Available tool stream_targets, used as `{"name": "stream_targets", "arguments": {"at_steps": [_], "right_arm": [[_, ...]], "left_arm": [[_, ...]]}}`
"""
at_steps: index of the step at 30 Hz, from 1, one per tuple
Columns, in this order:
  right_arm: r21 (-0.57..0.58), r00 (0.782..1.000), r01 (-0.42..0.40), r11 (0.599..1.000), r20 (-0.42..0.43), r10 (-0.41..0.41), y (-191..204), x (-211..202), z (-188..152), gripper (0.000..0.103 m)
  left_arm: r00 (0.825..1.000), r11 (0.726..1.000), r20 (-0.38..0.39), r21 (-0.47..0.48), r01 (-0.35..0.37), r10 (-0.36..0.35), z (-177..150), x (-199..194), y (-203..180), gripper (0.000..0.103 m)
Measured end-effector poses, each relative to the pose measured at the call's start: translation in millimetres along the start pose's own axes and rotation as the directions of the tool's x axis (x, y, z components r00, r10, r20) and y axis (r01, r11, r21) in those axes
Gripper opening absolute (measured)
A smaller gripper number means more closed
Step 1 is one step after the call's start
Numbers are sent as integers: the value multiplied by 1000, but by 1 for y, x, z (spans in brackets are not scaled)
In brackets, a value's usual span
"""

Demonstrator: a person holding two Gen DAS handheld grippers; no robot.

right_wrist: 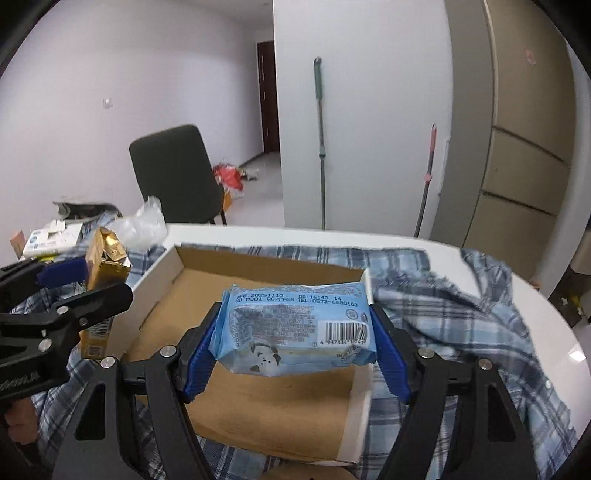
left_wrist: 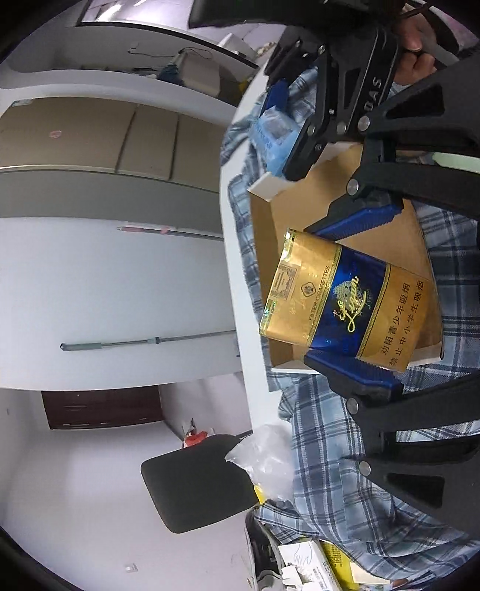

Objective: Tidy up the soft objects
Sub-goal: 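Carry both items into the cardboard box and open both grippers, then move the right gripper to the green cloth and grasp it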

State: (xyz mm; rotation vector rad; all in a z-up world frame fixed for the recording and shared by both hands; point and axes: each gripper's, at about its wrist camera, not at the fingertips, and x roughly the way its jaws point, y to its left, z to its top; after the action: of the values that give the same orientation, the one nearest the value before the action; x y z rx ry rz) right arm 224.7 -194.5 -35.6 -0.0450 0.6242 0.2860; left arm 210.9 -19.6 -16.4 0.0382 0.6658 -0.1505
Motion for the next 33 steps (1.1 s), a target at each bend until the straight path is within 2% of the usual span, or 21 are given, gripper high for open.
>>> {"name": "stream_targets", "arguments": {"at_steps": [7, 11, 20, 26, 30, 33], "right_arm": [[-9, 997, -29, 1000, -79, 28, 3, 24, -13, 74], [-38, 996, -38, 999, -88, 34, 9, 25, -17, 89], [-7, 997, -24, 1000, -69, 23, 4, -1, -5, 89], [-65, 1000, 3, 998, 22, -1, 12, -58, 8, 89], [-63, 995, -7, 998, 98, 13, 15, -97, 12, 89], [-65, 988, -8, 998, 155, 17, 19, -122, 9, 89]], "left_arm": [[1000, 1000, -2, -1, -31, 31, -6, 2, -1, 85], [999, 999, 7, -23, -41, 41, -4, 1, 7, 85], [995, 999, 103, -52, -14, 20, 10, -37, 16, 85], [981, 998, 191, -57, 0, 11, 13, -84, 12, 85], [966, 997, 256, -58, 50, -34, 9, -123, 10, 85], [949, 996, 311, -61, 61, -39, 1, -149, 10, 85]]}}
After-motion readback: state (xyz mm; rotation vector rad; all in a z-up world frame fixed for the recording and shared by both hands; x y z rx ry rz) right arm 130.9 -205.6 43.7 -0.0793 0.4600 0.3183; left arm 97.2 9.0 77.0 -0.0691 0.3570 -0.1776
